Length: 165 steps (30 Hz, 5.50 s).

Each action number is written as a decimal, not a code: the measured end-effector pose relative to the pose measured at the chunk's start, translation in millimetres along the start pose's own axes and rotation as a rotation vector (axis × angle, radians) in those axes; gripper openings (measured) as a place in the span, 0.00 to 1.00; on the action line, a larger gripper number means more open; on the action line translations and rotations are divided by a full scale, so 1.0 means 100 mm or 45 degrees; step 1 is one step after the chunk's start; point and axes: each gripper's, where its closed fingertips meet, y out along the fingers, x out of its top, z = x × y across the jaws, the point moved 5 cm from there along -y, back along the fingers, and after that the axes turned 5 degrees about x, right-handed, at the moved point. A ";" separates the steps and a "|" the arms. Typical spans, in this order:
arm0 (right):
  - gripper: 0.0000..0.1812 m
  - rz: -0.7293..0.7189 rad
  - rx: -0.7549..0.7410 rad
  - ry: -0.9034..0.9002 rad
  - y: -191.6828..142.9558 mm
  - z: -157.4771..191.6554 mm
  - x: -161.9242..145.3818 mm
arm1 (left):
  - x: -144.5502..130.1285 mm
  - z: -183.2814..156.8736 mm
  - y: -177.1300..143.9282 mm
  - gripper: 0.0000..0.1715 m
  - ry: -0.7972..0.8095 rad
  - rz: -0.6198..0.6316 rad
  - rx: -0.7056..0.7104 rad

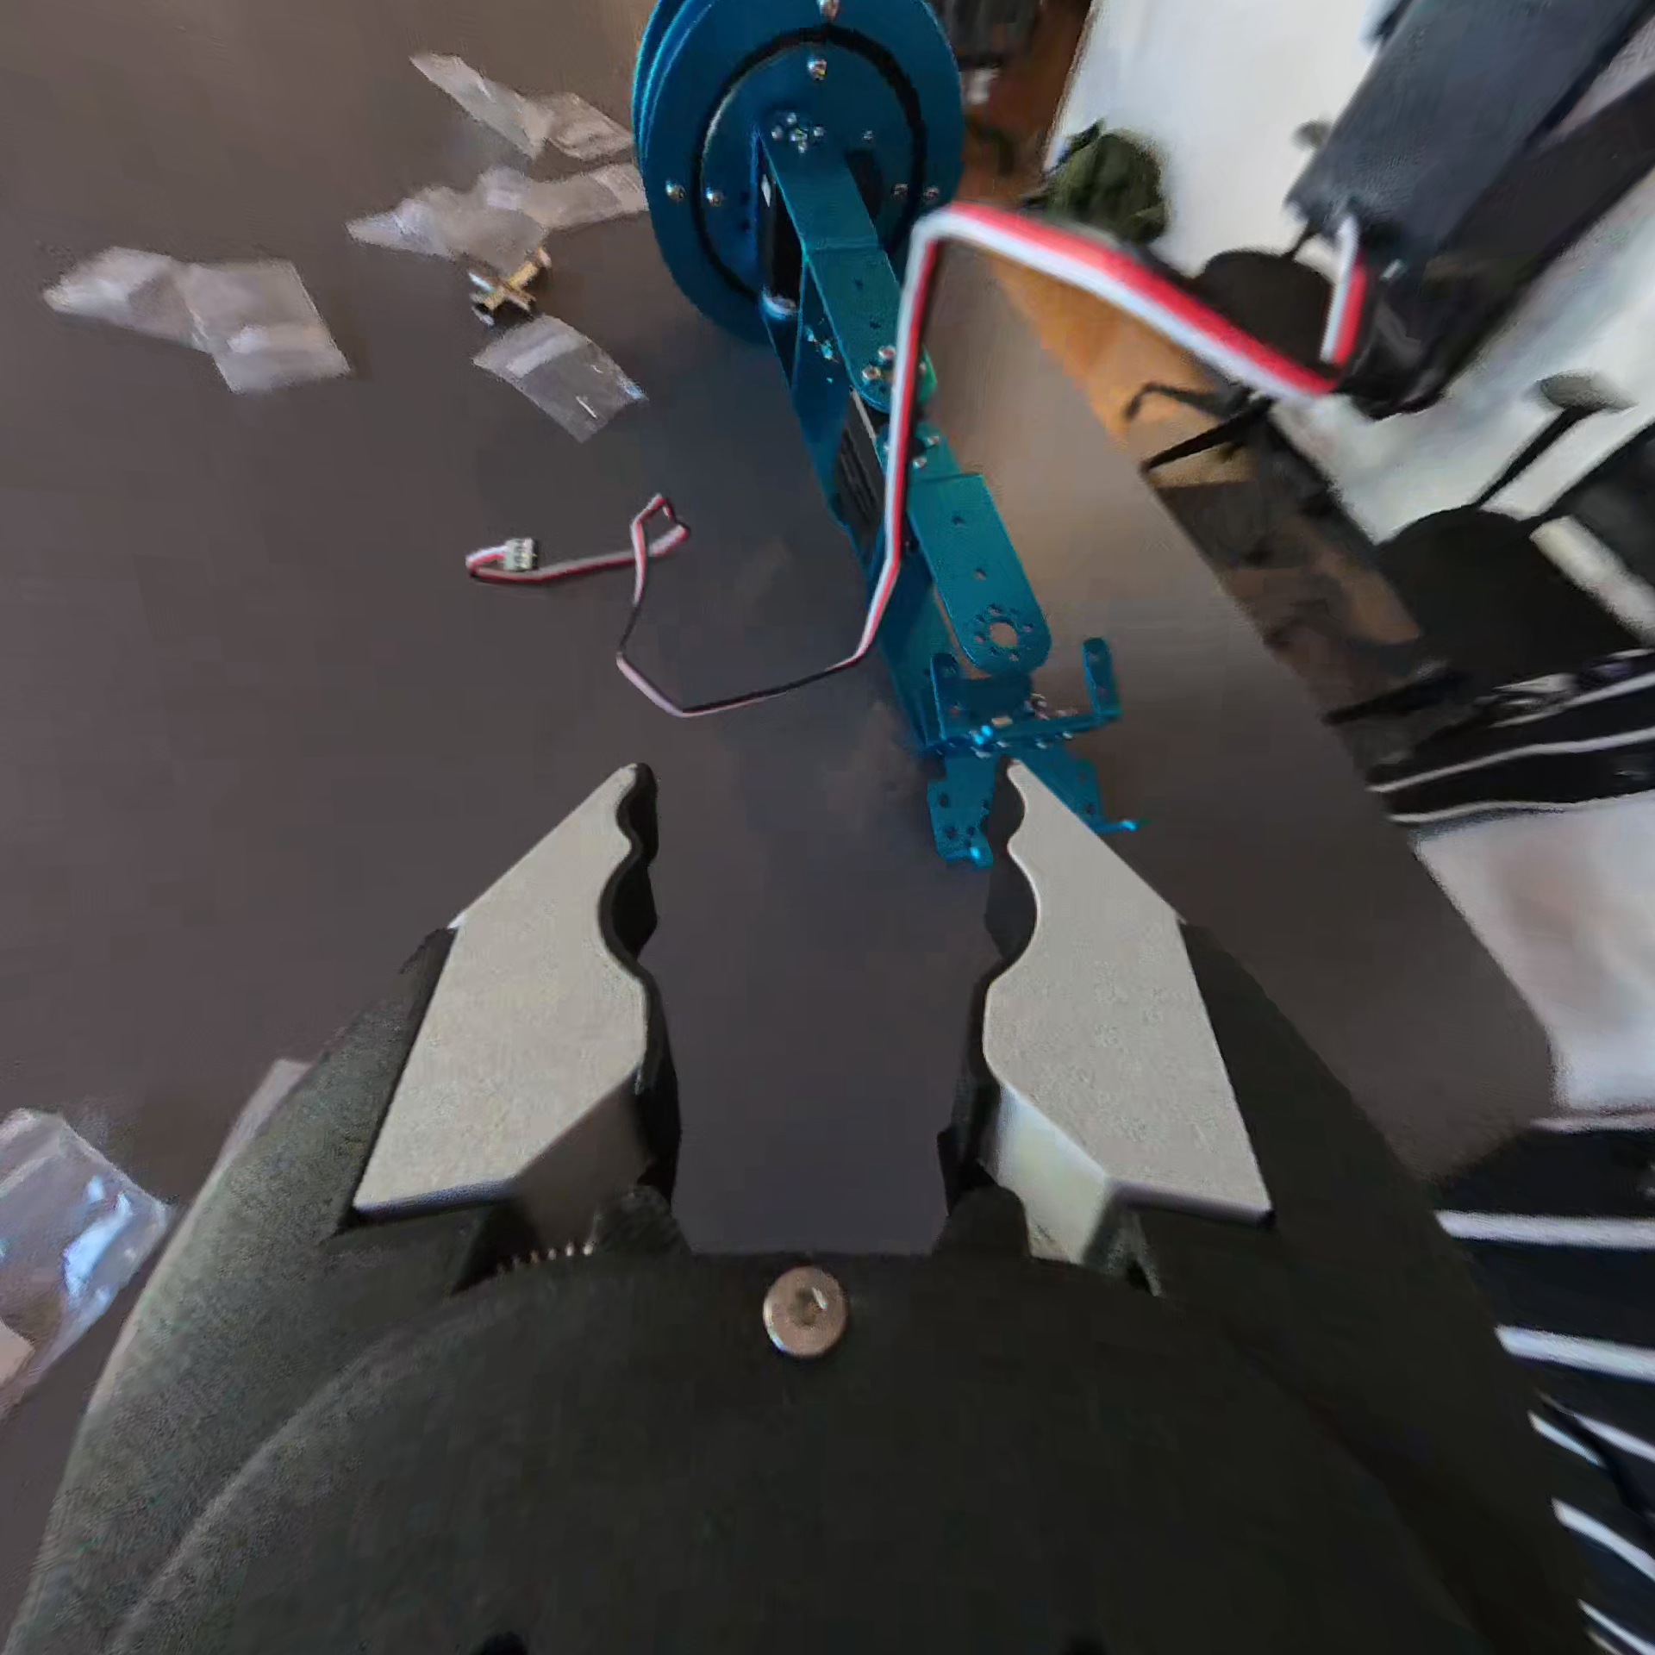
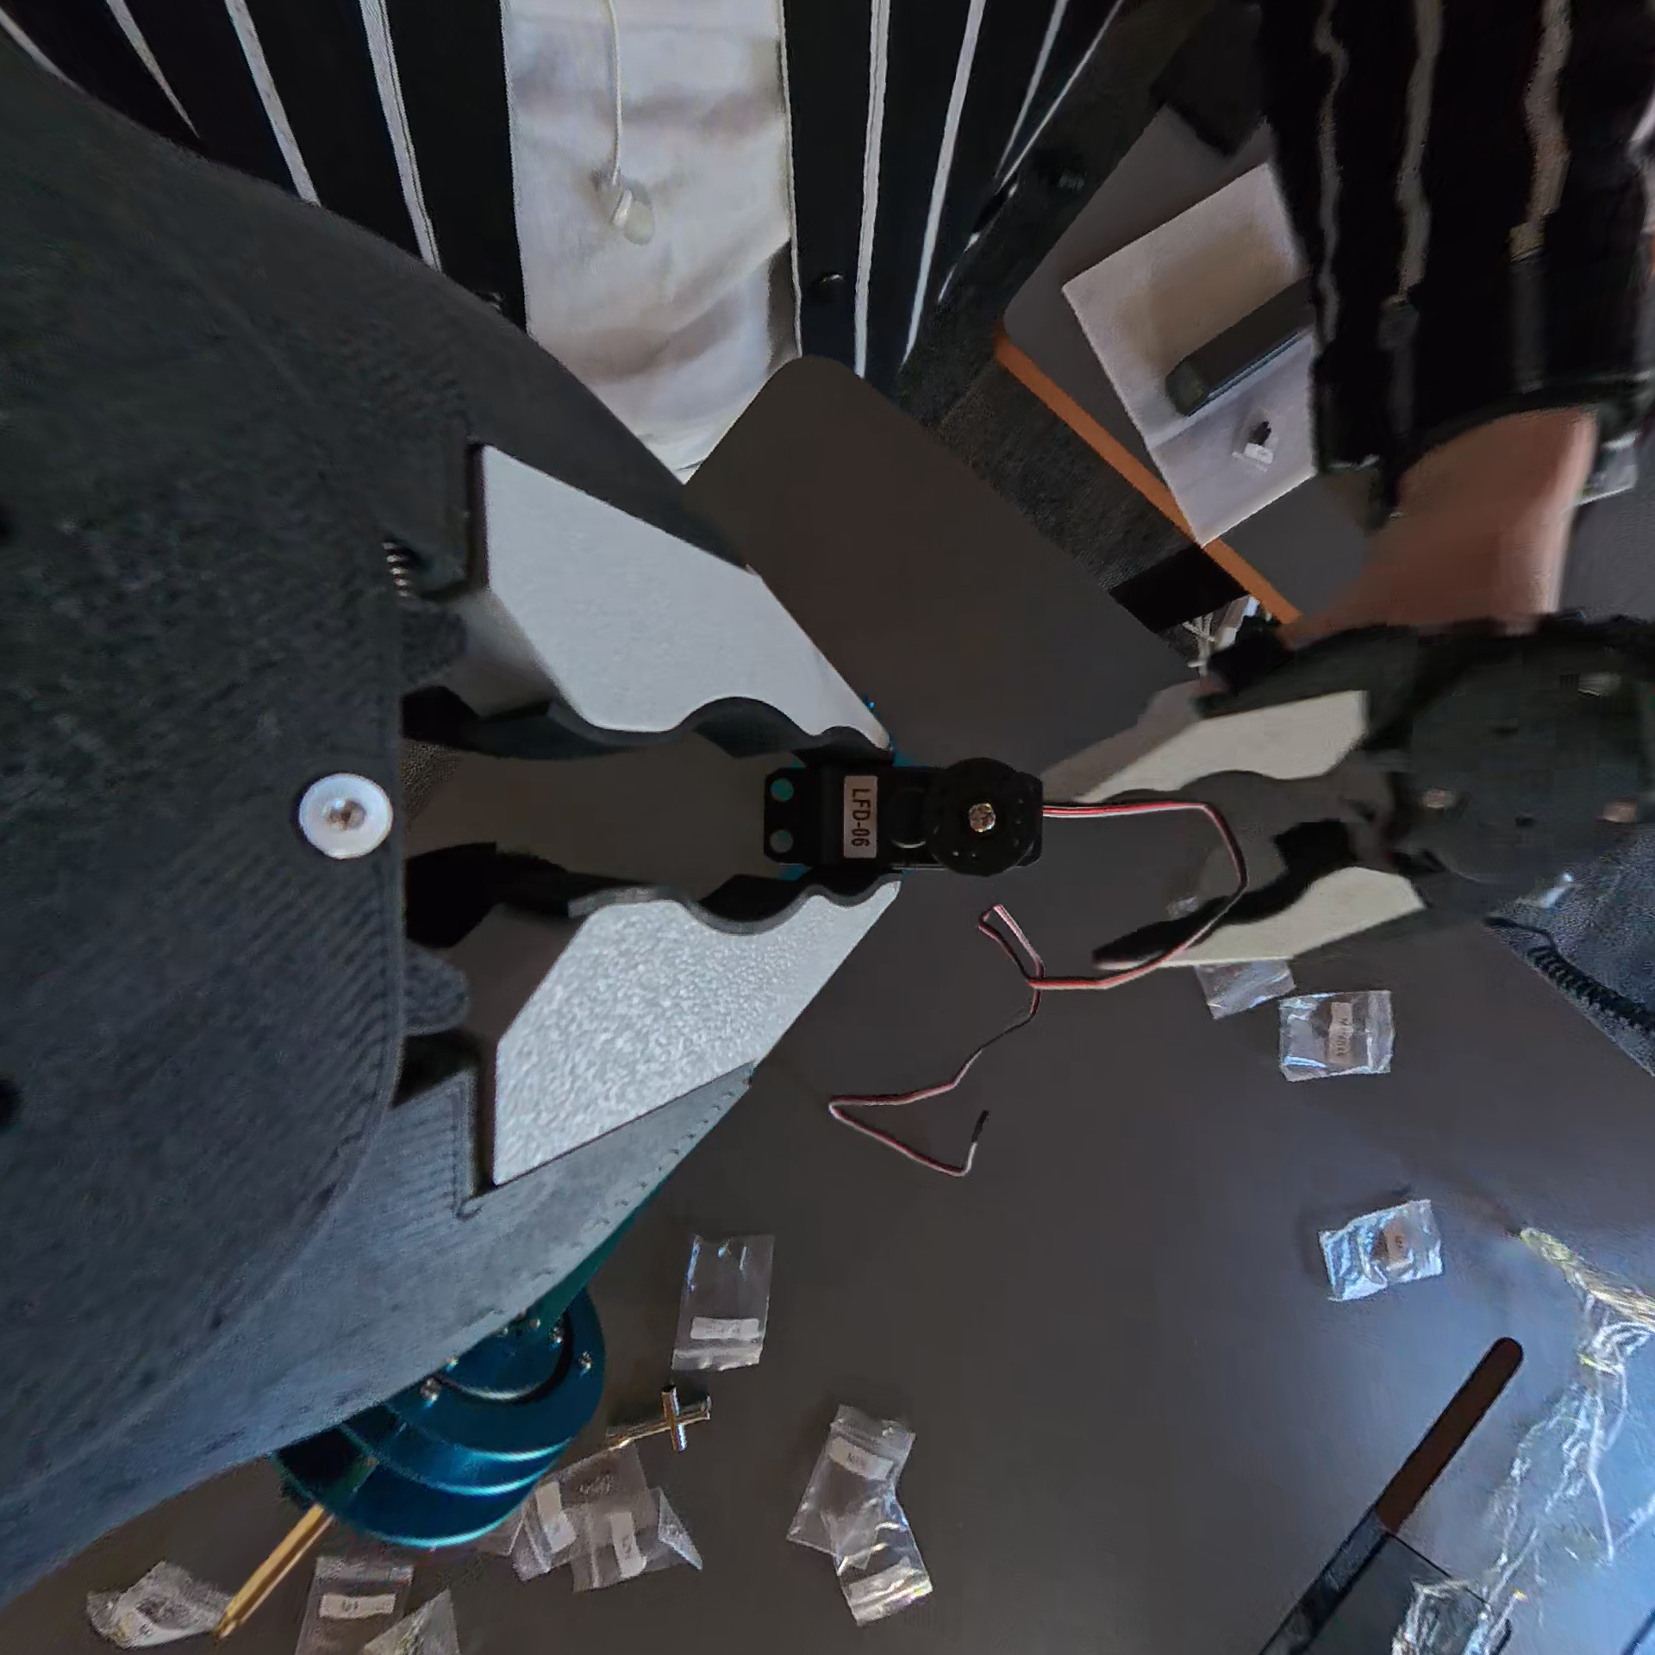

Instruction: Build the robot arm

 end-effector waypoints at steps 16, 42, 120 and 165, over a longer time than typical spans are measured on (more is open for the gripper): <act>0.11 -0.132 0.109 0.163 -0.13 0.08 -0.21 | 0.71 0.20 0.09 0.31 0.251 -0.439 0.556; 0.11 -0.175 0.363 0.597 0.16 -0.11 -0.64 | 0.78 0.01 -0.39 0.00 0.075 -0.879 0.371; 0.11 0.121 -0.179 0.422 0.66 -0.04 -0.99 | -0.47 0.11 -0.58 0.00 -0.201 0.511 0.533; 0.11 0.022 -0.248 0.498 0.76 -0.08 -1.05 | -0.03 1.09 0.42 0.00 -0.088 0.926 0.685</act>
